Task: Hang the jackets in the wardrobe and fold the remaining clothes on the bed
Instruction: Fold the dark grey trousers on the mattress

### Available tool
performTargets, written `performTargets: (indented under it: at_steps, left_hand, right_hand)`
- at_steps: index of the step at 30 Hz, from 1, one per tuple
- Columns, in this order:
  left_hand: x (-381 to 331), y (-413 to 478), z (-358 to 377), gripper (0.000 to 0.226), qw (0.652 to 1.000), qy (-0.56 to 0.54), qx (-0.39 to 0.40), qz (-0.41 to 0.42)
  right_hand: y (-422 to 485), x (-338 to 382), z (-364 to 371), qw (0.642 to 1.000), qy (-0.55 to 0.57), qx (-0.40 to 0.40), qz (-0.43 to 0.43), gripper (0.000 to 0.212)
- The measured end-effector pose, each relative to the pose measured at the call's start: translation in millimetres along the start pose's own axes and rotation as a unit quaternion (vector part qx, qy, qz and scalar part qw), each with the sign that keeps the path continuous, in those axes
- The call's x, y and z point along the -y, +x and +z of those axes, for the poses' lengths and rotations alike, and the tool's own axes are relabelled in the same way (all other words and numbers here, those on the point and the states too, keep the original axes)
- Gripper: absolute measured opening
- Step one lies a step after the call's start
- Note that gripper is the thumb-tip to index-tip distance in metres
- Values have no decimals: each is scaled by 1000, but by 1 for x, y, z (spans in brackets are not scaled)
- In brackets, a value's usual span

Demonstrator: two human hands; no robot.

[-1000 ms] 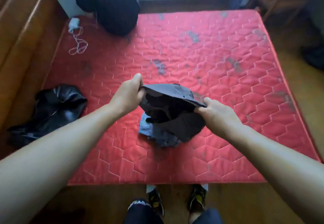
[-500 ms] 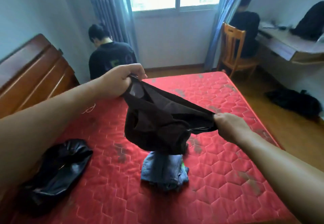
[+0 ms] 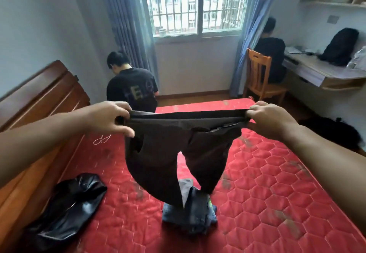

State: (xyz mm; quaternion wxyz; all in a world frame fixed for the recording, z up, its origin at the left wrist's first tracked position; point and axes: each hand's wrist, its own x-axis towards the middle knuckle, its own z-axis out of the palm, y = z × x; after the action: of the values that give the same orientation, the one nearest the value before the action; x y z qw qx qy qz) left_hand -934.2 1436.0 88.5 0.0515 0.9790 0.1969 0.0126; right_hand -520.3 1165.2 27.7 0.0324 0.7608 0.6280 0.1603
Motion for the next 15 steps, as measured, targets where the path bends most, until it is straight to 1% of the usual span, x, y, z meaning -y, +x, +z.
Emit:
performTargets:
  at_steps: [2,3,5,6,7,8,9,10,11,13,15]
  left_hand:
    - [-1,-4,22,35,999,6,-37,35]
    - [-1,-3,29,32,997,-11,-65,44]
    - [0,2,32,26,992,-48,-114,17]
    - [0,5,30,20,989,-72,-132,-6]
    - [-1,8,28,12,983,-111,-144,-27]
    - [-3,11,24,9,975,-159,-150,-48]
    - [-6,16,21,9,963,-213,-152,-69]
    - [-11,21,18,10,946,-272,-154,-90]
    - [-18,26,15,14,922,-336,-158,-111]
    - [-37,36,8,20,865,-447,-177,-143]
    - [-61,46,-1,17,819,-511,-208,-158]
  right_hand:
    - [0,1,-4,992,106,-57,26,37]
    - [0,2,-7,983,163,-74,51,34]
    - [-2,-3,-12,958,249,-74,120,31]
    - [-4,-9,-15,939,297,-69,159,29]
    - [-6,-16,-19,910,360,-69,194,27]
    - [-9,-23,-25,870,435,-72,220,22]
    - [-11,-29,-30,823,511,-80,234,18]
    - [-14,-34,-37,776,576,-89,241,16]
    - [-16,-39,-42,738,621,-100,243,16]
    - [-21,-50,-51,691,669,-116,250,18]
    - [-27,-65,-58,659,697,-120,254,23]
